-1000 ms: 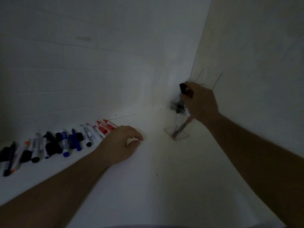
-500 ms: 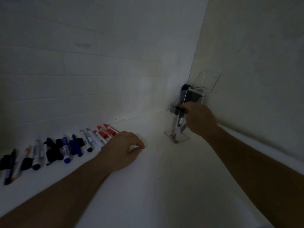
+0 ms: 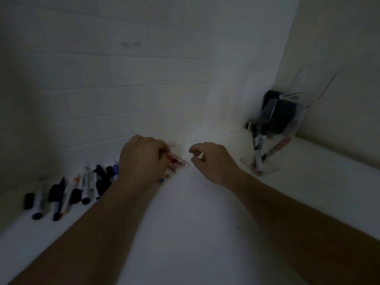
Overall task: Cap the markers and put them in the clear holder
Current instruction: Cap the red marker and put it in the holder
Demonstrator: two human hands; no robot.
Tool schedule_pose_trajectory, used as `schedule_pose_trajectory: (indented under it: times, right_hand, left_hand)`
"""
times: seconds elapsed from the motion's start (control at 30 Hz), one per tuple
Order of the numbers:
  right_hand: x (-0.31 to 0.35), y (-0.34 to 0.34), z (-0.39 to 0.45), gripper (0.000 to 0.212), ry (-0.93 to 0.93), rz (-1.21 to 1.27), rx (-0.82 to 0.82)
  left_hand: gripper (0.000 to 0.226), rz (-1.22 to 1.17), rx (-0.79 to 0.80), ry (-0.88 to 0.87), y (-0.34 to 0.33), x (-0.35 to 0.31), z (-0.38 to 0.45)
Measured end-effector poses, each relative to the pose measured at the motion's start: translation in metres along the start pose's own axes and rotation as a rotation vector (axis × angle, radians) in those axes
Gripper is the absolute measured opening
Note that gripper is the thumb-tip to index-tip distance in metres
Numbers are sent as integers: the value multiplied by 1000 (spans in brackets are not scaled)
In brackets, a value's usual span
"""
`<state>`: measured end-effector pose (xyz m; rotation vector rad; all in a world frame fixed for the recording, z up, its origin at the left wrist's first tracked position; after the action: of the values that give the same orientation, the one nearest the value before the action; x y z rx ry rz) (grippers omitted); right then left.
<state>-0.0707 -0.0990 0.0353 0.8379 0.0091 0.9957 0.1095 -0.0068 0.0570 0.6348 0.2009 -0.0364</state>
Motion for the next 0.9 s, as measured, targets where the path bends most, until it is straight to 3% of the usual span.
schedule_pose_trajectory:
  times: [0.1, 0.23, 0.37, 0.47, 0.53, 0.77, 0.9]
  right_hand:
    - [10, -24, 4, 20, 50, 33, 69]
    - [9, -42, 6, 19, 93, -61, 173]
    - [-7, -36, 6, 19, -69, -215, 148]
    - [-14, -18, -3, 18, -219, -121, 165]
    - [-18, -3, -15, 25, -289, -47, 130]
    - [-35, 17, -36, 32, -184, -21, -64]
    - [-41, 12, -35, 23, -210, -4, -59]
  left_hand:
    - [26, 47, -35, 53, 1, 13, 1]
    - [31, 33, 43, 88, -7, 12, -1]
    - [26, 43, 61, 101, -11, 7, -4]
    - [23, 32, 52, 121, -13, 8, -7]
    - [23, 27, 61, 111, -17, 9, -11]
    - [23, 44, 69, 135, -28, 14, -5]
    - [37, 174, 313, 133, -36, -1, 20]
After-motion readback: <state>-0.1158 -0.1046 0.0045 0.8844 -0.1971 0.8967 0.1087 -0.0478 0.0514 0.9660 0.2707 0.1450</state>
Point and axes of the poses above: each hand's wrist, its own z-axis towards the middle knuckle, its own y-axis out of the back of the hand, x = y × z, the point moved 4 cm from there along z, towards the middle knuckle, and after that the axes turned 15 degrees about -x, right-handed, at the moved point
